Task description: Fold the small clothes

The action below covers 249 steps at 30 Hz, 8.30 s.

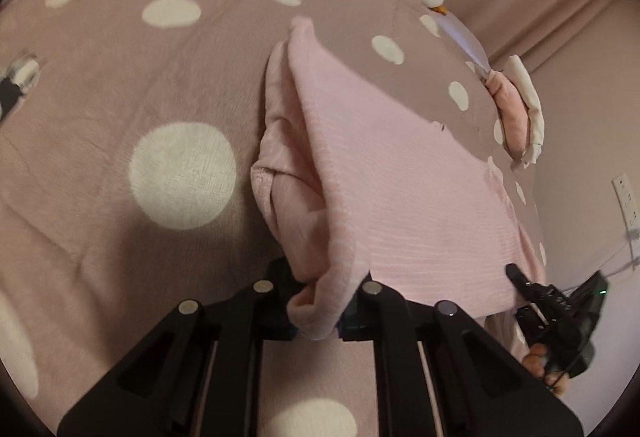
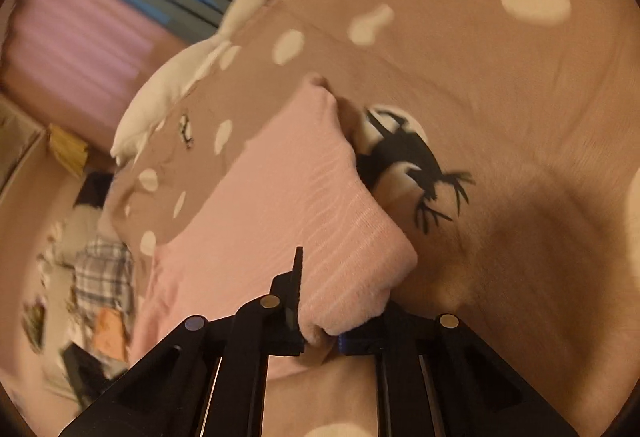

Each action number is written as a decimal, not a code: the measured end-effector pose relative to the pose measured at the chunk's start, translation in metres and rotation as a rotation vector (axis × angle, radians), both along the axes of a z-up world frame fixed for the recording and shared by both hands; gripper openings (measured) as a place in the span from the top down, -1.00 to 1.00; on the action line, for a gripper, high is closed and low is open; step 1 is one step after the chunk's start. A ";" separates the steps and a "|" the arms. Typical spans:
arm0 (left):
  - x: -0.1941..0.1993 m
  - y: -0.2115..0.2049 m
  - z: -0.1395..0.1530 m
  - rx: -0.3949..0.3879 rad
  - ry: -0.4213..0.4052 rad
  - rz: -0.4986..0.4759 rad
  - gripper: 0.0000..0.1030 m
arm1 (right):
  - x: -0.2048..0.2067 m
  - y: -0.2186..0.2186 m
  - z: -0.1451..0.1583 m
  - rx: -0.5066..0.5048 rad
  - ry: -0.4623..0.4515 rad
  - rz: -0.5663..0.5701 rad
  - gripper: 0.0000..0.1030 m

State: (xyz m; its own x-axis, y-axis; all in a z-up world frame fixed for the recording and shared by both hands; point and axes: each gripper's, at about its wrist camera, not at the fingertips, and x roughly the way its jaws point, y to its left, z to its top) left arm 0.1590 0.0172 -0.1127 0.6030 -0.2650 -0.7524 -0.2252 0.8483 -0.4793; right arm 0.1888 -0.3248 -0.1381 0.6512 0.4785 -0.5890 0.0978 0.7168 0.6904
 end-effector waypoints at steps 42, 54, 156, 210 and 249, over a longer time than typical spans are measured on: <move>-0.196 0.032 0.017 0.129 0.012 0.169 -0.11 | -0.138 0.206 0.095 -0.509 -0.379 0.567 0.77; -0.204 0.052 0.016 0.106 0.014 0.207 -0.12 | -0.150 0.238 0.060 -0.464 -0.266 0.710 0.77; -0.017 -0.094 -0.015 0.144 0.018 -0.216 0.11 | -0.030 0.071 0.007 -0.346 -0.025 0.408 0.44; -0.122 -0.094 0.085 0.427 -0.261 -0.167 -1.00 | -0.124 0.057 0.100 -0.481 -0.334 0.198 -0.96; -0.117 -0.097 0.076 0.456 -0.220 -0.169 -0.99 | -0.125 0.058 0.096 -0.501 -0.312 0.193 -0.96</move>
State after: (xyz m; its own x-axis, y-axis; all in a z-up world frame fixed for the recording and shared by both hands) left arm 0.0415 -0.0799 -0.0364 0.7366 -0.0474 -0.6747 -0.0036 0.9972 -0.0740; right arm 0.0640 -0.2665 -0.0419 0.7586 0.3189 -0.5682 -0.2178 0.9460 0.2402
